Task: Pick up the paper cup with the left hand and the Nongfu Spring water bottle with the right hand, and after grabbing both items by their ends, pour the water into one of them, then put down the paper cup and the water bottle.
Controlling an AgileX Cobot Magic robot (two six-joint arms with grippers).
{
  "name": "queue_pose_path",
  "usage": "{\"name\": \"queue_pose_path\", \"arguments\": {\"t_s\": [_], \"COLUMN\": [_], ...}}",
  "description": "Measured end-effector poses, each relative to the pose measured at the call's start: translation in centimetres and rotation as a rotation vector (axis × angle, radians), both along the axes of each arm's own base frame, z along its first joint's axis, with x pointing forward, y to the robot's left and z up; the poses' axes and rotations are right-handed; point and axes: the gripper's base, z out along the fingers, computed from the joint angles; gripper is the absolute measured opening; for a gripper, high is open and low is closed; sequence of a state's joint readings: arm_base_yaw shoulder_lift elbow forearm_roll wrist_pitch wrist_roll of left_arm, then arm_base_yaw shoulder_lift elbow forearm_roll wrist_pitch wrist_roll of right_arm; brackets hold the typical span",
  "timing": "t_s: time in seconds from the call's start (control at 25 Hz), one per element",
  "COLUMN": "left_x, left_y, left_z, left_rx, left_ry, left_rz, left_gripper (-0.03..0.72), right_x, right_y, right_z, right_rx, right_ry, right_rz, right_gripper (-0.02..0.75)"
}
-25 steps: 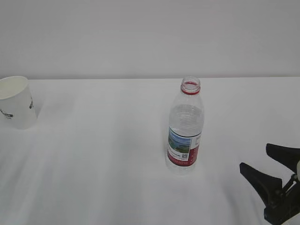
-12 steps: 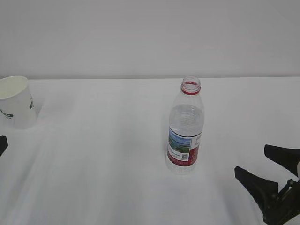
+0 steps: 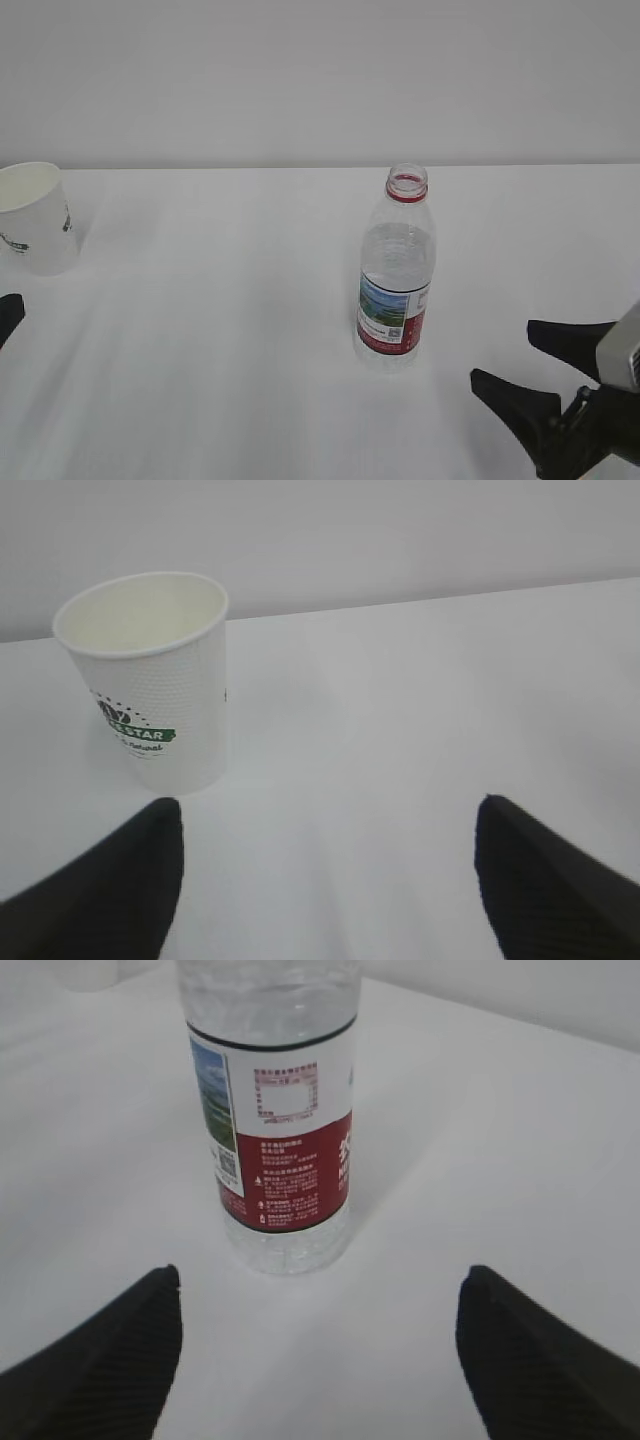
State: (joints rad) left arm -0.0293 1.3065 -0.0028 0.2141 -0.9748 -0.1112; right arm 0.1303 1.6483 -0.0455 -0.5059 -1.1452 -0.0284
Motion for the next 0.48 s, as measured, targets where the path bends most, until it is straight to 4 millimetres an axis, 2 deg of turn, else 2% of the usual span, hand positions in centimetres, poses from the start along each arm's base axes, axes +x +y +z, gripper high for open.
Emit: {"name": "queue_pose_path", "arguments": {"t_s": [0.48], "left_x": [0.0], "left_y": [0.0], "left_z": [0.0], "left_rx": [0.001], "left_ry": [0.000], "left_rz": [-0.002], "left_gripper": [0.643], "right_x": [3.9], "right_y": [1.1], "right_z": [-1.0], "right_rx": [-0.002], "right_ry": [-0.014], "right_rz": [0.078], "right_gripper": [0.653]}}
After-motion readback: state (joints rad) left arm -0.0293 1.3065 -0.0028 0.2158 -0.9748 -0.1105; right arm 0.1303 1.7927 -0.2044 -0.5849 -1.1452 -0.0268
